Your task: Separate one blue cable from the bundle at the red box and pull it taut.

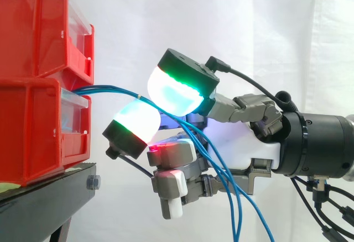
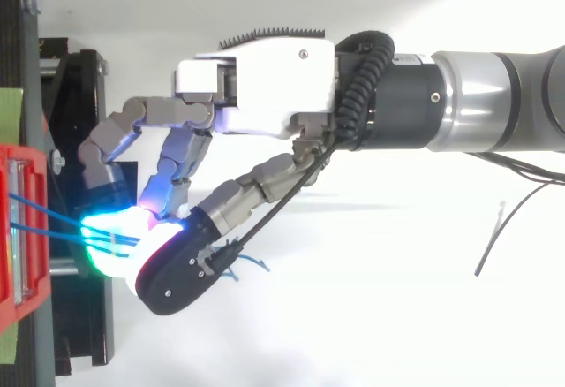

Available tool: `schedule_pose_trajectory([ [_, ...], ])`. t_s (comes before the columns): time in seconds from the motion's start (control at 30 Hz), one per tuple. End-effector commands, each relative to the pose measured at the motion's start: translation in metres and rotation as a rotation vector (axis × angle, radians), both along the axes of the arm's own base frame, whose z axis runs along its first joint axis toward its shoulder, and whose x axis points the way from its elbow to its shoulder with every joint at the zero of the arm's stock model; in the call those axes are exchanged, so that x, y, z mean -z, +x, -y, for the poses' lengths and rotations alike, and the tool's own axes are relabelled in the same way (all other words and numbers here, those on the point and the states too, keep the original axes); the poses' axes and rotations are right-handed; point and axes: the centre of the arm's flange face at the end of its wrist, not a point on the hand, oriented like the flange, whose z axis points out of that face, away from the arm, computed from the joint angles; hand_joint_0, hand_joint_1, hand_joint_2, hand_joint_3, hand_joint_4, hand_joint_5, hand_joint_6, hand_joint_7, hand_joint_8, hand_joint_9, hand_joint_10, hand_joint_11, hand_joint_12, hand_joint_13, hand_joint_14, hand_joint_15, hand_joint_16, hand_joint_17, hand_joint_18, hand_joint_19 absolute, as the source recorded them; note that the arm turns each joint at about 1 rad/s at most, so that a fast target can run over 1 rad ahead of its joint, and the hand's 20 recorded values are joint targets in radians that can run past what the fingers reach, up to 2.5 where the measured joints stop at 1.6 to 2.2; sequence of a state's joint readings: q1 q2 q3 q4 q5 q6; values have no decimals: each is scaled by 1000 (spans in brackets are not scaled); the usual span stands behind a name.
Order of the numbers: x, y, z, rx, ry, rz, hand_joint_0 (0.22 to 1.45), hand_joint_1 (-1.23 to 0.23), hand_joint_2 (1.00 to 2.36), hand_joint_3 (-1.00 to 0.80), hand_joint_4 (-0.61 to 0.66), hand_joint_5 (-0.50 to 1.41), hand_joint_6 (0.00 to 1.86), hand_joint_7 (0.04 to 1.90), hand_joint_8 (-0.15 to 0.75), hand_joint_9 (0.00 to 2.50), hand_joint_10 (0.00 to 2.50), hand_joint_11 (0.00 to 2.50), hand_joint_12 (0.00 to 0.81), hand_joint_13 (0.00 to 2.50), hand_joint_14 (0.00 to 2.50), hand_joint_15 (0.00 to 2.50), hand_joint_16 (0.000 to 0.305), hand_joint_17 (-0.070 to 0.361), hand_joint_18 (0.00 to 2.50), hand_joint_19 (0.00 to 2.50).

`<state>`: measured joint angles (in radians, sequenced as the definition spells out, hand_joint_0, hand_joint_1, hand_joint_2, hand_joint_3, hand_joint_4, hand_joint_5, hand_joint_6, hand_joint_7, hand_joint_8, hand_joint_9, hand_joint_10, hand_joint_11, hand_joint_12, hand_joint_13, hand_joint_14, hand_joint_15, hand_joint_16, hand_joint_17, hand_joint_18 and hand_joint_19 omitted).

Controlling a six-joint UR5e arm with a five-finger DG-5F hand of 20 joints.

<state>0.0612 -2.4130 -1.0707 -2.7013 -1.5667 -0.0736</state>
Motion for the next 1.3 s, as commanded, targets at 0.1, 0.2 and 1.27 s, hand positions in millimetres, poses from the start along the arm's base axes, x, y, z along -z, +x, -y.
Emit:
schedule_pose_trajectory([
  [0.1, 0, 0, 0, 0, 0, 0, 630, -566, 1008, -404, 147, -126, 726, 1180, 272, 1140, 25, 1301, 347, 1125, 29, 874, 47, 105, 844, 844],
  [0.2, 0, 0, 0, 0, 0, 0, 636, -522, 1009, -400, 163, -118, 701, 1220, 273, 1145, 25, 1295, 348, 1126, 29, 876, 47, 105, 841, 845],
  [1.27, 0, 0, -1, -1, 0, 0, 735, -939, 1012, -375, 89, -197, 865, 1170, 261, 1093, 20, 1321, 349, 1094, 27, 865, 48, 107, 869, 784],
])
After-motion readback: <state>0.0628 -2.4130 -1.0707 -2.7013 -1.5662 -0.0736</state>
